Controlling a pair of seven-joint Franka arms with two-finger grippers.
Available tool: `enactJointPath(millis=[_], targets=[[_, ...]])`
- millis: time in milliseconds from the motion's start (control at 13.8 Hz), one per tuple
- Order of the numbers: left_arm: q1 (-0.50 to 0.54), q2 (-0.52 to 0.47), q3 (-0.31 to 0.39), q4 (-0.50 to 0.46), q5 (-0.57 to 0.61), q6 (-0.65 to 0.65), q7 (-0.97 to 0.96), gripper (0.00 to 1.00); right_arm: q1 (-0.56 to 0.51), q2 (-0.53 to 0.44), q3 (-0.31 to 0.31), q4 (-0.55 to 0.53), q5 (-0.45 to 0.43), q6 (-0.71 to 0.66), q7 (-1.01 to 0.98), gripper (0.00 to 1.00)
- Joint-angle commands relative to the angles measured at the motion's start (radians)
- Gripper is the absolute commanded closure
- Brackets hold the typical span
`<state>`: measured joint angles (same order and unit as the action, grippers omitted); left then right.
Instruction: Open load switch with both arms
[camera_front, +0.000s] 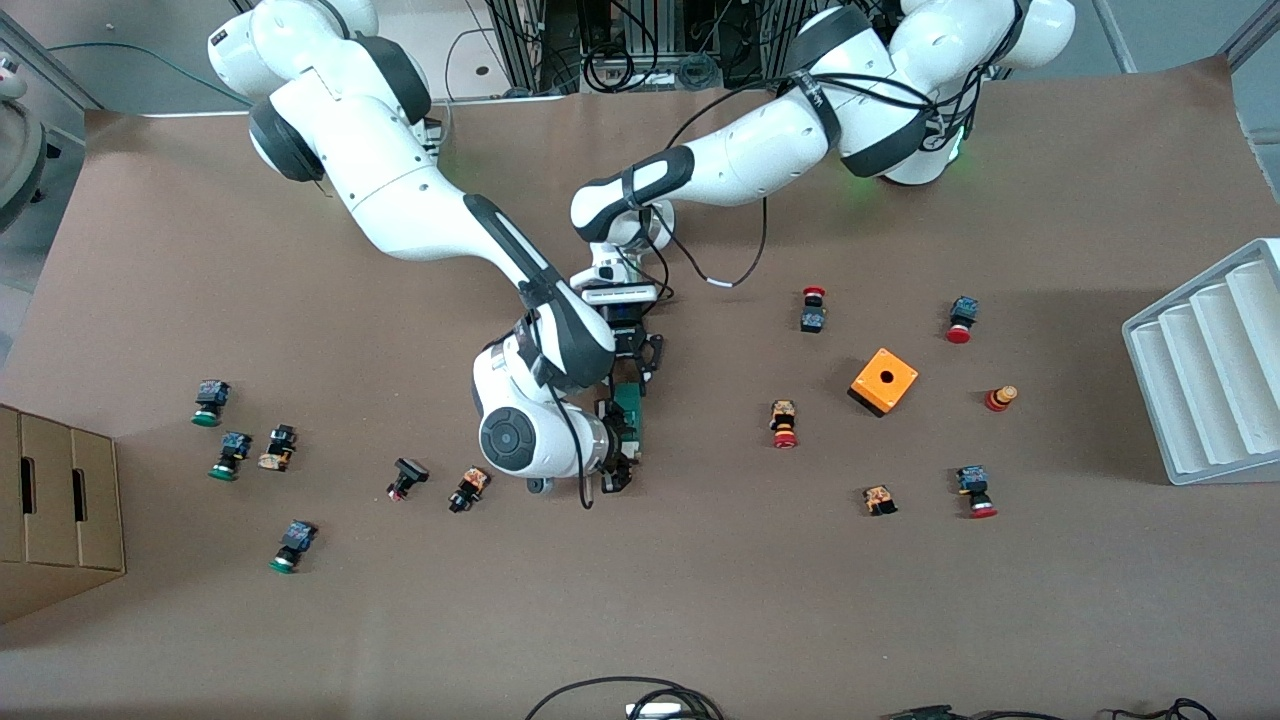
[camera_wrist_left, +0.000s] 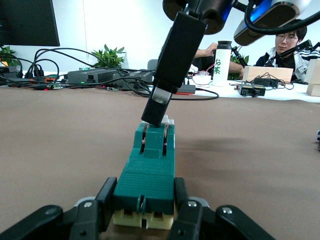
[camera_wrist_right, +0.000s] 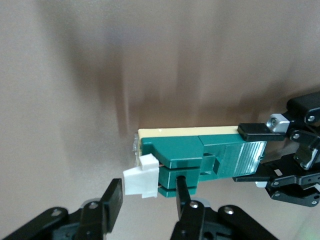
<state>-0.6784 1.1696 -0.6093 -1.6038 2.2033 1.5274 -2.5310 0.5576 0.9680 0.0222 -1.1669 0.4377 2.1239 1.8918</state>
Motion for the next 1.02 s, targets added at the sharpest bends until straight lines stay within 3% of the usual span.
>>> enactJointPath(millis=[0, 291, 945], targets=[[-0.013, 0.028, -0.001, 0.03, 0.012, 0.016, -0.008, 0.48, 0.007, 0.004, -0.01, 0.006, 0.012, -0.012, 0.016, 0.5], [-0.013, 0.028, -0.001, 0.03, 0.012, 0.016, -0.008, 0.47, 0.016, 0.008, -0.01, 0.001, 0.012, -0.004, 0.033, 0.58], [-0.013, 0.028, -0.001, 0.03, 0.012, 0.016, -0.008, 0.45, 0.013, -0.038, -0.01, -0.052, 0.013, -0.013, 0.029, 0.59]])
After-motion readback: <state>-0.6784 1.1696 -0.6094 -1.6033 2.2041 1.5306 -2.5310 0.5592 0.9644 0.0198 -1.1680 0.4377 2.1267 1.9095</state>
